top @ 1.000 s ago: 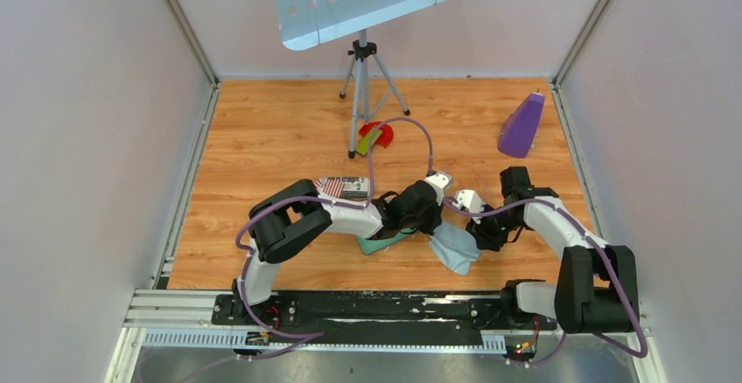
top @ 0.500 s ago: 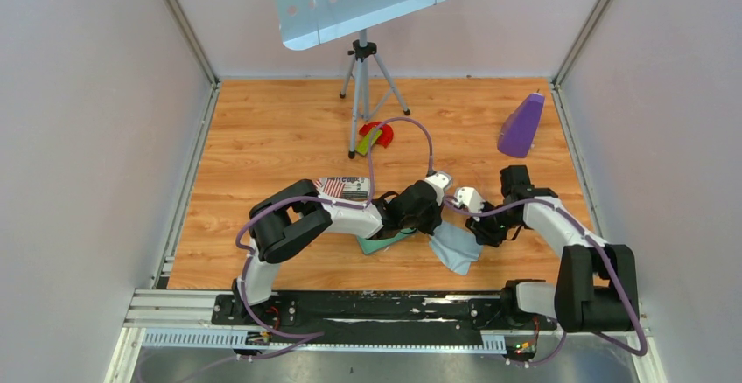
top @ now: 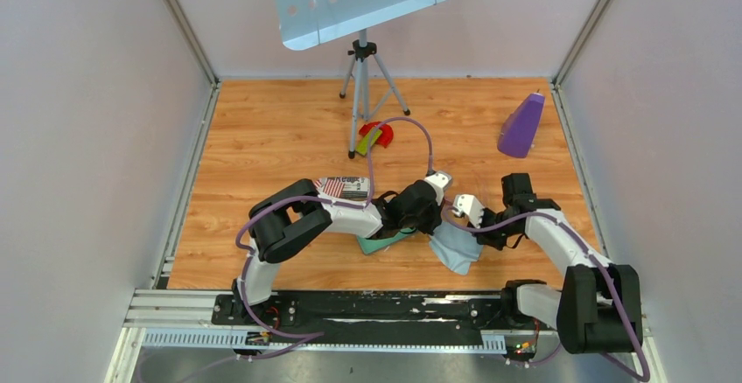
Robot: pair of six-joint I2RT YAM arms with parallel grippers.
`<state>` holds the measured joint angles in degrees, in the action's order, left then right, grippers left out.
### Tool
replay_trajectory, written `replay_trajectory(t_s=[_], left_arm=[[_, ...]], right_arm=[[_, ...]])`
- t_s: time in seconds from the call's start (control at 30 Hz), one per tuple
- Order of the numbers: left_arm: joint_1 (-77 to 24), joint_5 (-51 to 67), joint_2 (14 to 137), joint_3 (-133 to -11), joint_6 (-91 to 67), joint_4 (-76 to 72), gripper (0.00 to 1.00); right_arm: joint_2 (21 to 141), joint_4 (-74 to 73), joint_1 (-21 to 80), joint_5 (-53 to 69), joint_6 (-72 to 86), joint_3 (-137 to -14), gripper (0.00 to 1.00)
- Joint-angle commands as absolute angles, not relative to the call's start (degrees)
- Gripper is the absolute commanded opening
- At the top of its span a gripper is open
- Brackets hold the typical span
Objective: Organize the sunglasses
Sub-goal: Fold the glasses cleaning cloth at the center of the board.
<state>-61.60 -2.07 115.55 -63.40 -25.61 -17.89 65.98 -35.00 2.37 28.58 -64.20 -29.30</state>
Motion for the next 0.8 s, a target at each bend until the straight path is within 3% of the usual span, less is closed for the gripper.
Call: replay_trajectory(t_s=[0.0, 0.53, 0.63, 0.77], left_arm=[[-61.27, -1.74, 115.44, -63.28, -25.96, -16.04, 0.00], [-61.02, -3.51, 112.72, -63.37, -23.84, -18.40, 0.00], [-61.04, -2.88, 113.38, -63.37, -24.25, -18.55, 0.00], [-61.05, -2.55, 113.92, -63.55, -24.71, -18.55, 0.00]], right_arm=[[69.32, -35.45, 2.64, 22.98, -65.41, -26.32, 0.00], [63.34, -39.81, 2.55, 25.19, -61.55, -33.76, 0.02], [63.76, -40.55, 2.45, 26.05, -62.50, -33.20, 0.29], [62.85, -41.35, 2.49, 28.88, -66.60, -31.26, 0.44]])
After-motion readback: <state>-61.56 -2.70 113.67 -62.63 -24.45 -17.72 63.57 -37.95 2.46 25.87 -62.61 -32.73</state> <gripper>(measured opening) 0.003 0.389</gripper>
